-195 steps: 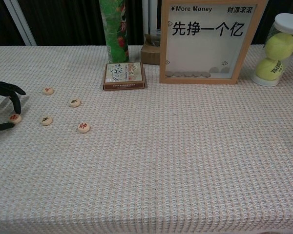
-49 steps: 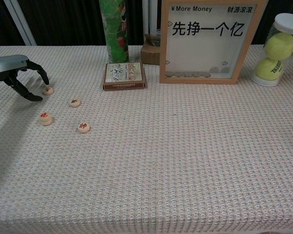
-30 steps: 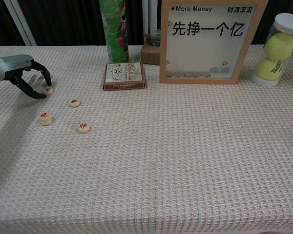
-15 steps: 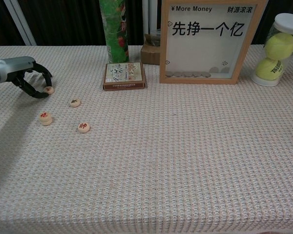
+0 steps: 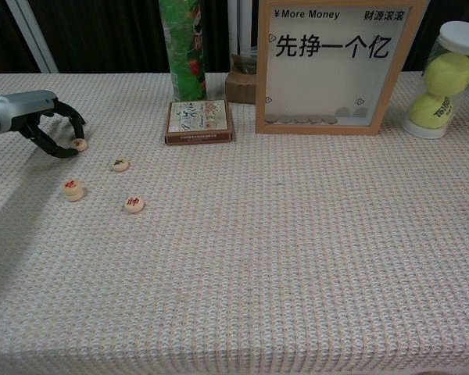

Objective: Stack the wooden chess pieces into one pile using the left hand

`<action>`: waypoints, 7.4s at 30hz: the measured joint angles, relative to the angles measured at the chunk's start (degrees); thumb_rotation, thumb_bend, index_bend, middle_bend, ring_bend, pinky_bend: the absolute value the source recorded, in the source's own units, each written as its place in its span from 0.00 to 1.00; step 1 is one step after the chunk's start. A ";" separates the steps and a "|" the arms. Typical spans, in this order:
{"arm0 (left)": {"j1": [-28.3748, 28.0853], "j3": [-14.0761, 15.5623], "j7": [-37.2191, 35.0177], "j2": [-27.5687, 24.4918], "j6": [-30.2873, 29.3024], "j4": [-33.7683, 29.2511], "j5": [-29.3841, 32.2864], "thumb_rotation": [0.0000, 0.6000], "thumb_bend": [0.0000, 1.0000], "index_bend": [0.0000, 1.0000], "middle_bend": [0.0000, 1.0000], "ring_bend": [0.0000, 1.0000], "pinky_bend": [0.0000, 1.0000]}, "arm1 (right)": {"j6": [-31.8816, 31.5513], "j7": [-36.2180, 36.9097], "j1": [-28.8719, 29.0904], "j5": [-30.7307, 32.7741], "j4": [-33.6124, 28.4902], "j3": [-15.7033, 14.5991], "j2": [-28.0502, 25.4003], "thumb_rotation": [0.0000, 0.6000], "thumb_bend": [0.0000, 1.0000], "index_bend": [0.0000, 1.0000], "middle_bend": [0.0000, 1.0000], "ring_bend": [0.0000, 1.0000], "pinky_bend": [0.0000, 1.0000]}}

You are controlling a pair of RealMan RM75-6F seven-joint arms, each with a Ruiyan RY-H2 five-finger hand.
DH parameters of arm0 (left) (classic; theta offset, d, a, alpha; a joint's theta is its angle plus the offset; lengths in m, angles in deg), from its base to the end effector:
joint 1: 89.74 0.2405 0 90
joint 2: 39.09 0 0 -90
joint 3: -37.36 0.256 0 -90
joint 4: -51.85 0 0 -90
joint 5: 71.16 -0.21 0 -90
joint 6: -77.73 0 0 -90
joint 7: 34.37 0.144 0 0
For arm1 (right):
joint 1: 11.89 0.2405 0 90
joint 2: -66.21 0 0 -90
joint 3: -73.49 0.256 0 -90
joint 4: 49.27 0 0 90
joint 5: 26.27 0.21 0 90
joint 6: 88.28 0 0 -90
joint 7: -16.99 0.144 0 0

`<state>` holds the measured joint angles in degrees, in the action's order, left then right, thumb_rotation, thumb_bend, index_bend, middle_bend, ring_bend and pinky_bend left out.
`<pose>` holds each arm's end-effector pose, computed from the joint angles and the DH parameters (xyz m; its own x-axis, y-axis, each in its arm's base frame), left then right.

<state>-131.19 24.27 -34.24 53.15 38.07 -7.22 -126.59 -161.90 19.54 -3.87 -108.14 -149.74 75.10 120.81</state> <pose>-0.2561 0.3996 -0.0024 0.2340 0.3858 0.8924 0.9661 0.0107 -0.2579 -0.3065 -0.1883 0.1730 0.3633 -0.1977 0.9105 -0.9273 0.0182 0.3740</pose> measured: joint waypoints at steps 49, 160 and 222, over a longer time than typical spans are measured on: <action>9.34 8.03 14.98 -11.70 -18.70 -36.59 -1.79 1.00 0.33 0.49 0.17 0.00 0.02 | -0.50 2.10 -0.22 -1.17 -0.31 -0.43 -0.89 1.00 0.34 0.00 0.00 0.00 0.00; -7.96 3.31 29.68 -2.95 -10.87 -24.43 24.00 1.00 0.26 0.40 0.16 0.00 0.01 | 0.21 4.20 -0.34 -0.72 0.18 -0.51 -1.85 1.00 0.34 0.00 0.00 0.00 0.00; -1.45 6.38 30.33 -12.45 -24.43 -43.72 20.03 1.00 0.31 0.50 0.19 0.00 0.01 | 0.91 4.82 -0.06 -0.76 0.28 -0.62 -2.02 1.00 0.34 0.00 0.00 0.00 0.00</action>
<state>-132.64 30.65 -3.92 40.70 13.64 -50.94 -106.56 -160.99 24.35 -3.93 -108.90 -149.46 74.47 118.79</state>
